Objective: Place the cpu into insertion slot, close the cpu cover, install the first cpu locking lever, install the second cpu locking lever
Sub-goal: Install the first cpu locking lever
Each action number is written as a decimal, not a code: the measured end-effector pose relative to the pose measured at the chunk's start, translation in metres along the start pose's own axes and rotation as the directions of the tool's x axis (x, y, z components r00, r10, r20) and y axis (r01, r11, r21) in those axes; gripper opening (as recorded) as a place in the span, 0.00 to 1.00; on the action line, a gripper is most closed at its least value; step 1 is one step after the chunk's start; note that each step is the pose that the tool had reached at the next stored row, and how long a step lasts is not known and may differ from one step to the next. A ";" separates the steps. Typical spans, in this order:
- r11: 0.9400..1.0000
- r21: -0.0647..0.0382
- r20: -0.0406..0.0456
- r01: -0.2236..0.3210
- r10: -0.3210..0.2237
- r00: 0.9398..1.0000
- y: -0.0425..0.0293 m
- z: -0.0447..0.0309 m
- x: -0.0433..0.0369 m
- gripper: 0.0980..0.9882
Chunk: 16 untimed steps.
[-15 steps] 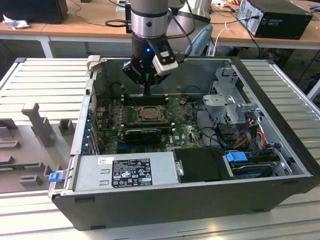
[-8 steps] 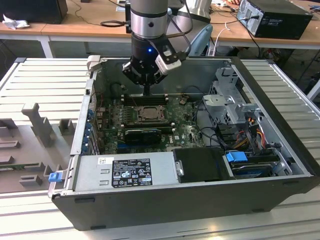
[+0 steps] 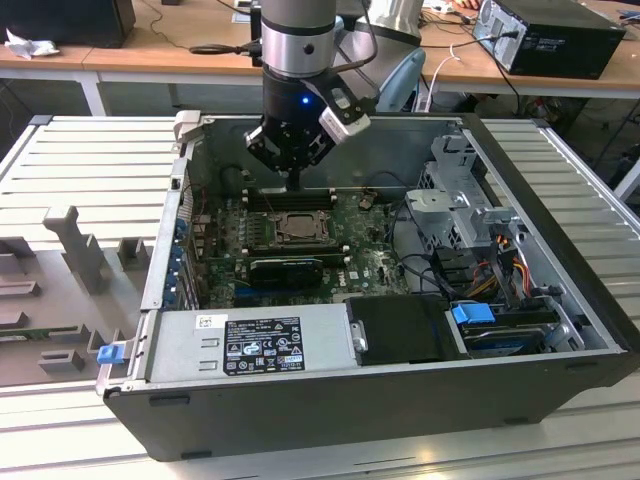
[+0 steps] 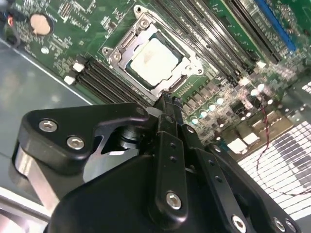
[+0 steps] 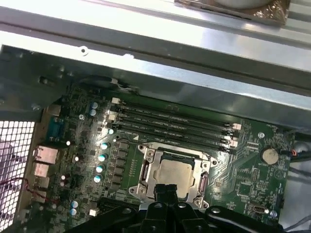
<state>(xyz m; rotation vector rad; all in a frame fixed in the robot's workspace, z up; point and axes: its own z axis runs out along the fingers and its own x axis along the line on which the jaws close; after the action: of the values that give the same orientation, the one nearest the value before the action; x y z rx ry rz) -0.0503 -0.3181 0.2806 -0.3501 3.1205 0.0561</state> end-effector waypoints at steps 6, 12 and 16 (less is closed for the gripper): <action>1.000 -0.001 0.002 -0.017 0.017 1.000 0.0032 0.0023 0.0137 0.01; 0.992 -0.001 0.006 -0.129 0.129 0.992 0.0031 0.0090 0.0143 0.01; 0.991 -0.001 0.006 -0.132 0.132 0.991 0.0090 0.0131 0.0410 0.01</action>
<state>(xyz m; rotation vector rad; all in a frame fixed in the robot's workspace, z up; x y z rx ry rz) -0.0923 -0.3179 0.2676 -0.1425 3.1332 0.0582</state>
